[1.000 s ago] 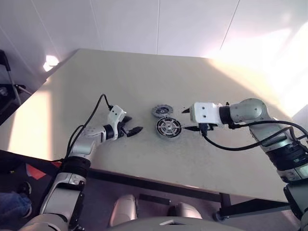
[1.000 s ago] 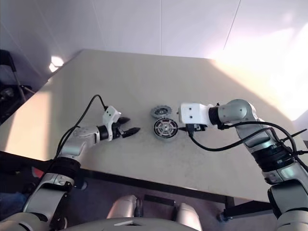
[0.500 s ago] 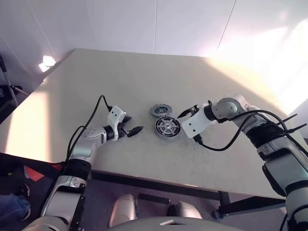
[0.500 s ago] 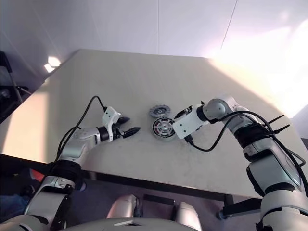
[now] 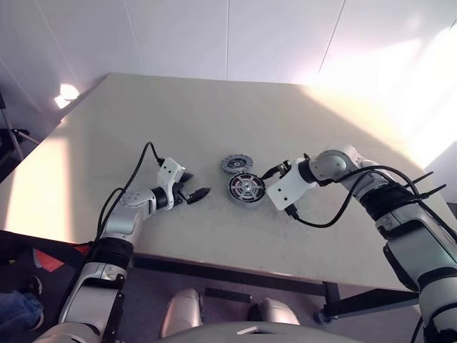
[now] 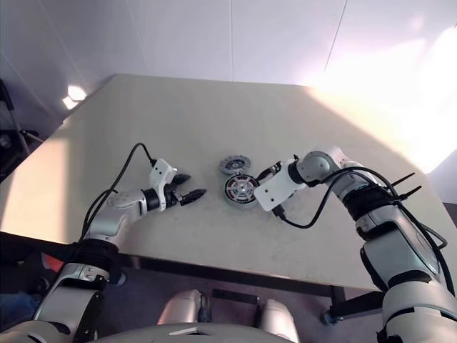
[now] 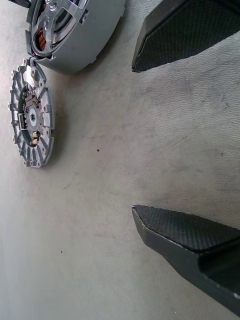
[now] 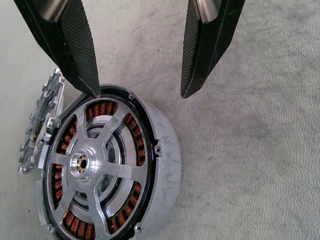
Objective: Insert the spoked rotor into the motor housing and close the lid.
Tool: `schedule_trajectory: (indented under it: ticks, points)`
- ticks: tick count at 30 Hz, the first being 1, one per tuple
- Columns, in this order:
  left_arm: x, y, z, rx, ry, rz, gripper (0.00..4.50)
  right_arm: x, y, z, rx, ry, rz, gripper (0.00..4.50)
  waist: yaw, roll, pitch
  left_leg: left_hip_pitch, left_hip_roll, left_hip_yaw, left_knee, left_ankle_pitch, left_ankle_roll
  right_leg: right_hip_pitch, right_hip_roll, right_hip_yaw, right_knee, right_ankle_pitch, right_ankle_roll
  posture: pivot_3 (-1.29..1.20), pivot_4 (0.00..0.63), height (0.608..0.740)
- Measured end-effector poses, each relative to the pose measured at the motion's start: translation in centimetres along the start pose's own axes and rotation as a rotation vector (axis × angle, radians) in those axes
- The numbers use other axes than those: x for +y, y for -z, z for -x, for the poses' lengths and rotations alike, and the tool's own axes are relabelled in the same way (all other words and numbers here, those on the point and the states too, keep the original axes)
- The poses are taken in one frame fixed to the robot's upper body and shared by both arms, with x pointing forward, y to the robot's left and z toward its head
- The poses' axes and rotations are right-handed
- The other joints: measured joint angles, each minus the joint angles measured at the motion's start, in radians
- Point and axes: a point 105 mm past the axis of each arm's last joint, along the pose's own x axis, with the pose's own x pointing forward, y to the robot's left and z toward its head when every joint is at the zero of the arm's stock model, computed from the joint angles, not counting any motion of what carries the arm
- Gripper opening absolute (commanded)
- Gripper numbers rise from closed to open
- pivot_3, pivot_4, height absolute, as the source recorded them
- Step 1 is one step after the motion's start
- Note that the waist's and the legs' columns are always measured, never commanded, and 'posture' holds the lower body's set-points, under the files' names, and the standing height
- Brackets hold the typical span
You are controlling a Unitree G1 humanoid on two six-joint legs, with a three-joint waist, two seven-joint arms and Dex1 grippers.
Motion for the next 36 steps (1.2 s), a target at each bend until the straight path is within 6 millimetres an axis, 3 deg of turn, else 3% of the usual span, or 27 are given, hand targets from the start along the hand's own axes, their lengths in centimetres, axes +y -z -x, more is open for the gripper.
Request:
schedule_trajectory:
  ticks: [14, 21, 24, 28, 36]
  points:
    - [0.1, 0.1, 0.1, 0.003, -0.005, -0.001, 4.50, -0.1, -1.5, -1.5, -0.054, 0.003, 0.016, 2.83, -0.001, 0.000, 0.000, 0.001, 0.000, 0.000, 0.000, 0.000, 0.000, 0.001, 0.000, 0.000, 0.000, 0.000, 0.000, 0.00, 0.000, 0.740]
    - [0.3, 0.5, 0.2, 0.015, -0.022, 0.008, 4.50, -0.5, -0.8, -2.5, -0.052, 0.037, -0.022, 2.83, -0.020, 0.000, 0.000, 0.011, 0.000, 0.000, 0.000, -0.001, -0.005, 0.010, 0.000, 0.000, 0.000, 0.000, -0.001, 0.00, 0.000, 0.740]
    - [0.2, 0.7, 0.3, 0.021, -0.023, 0.014, 4.50, -0.4, -0.6, -2.8, -0.048, 0.044, -0.025, 2.27, -0.026, -0.001, 0.000, 0.016, 0.000, 0.000, 0.000, -0.001, -0.005, 0.015, 0.000, 0.000, -0.002, 0.000, -0.001, 0.00, 0.000, 0.740]
    - [0.3, 1.0, 0.4, 0.027, -0.028, 0.017, 4.50, -0.3, 0.3, -2.4, -0.025, 0.062, -0.054, 1.16, -0.031, -0.001, 0.000, 0.020, 0.000, 0.000, 0.000, -0.001, -0.006, 0.016, 0.000, 0.001, -0.002, 0.000, -0.001, 0.00, 0.000, 0.740]
    - [0.3, 0.9, 0.4, 0.023, -0.027, 0.013, 4.50, -0.4, 0.1, -2.1, -0.032, 0.070, -0.032, 1.08, -0.030, -0.001, 0.000, 0.020, 0.001, 0.000, -0.002, -0.001, -0.006, 0.015, 0.000, 0.001, -0.001, 0.001, -0.002, 0.00, 0.000, 0.740]
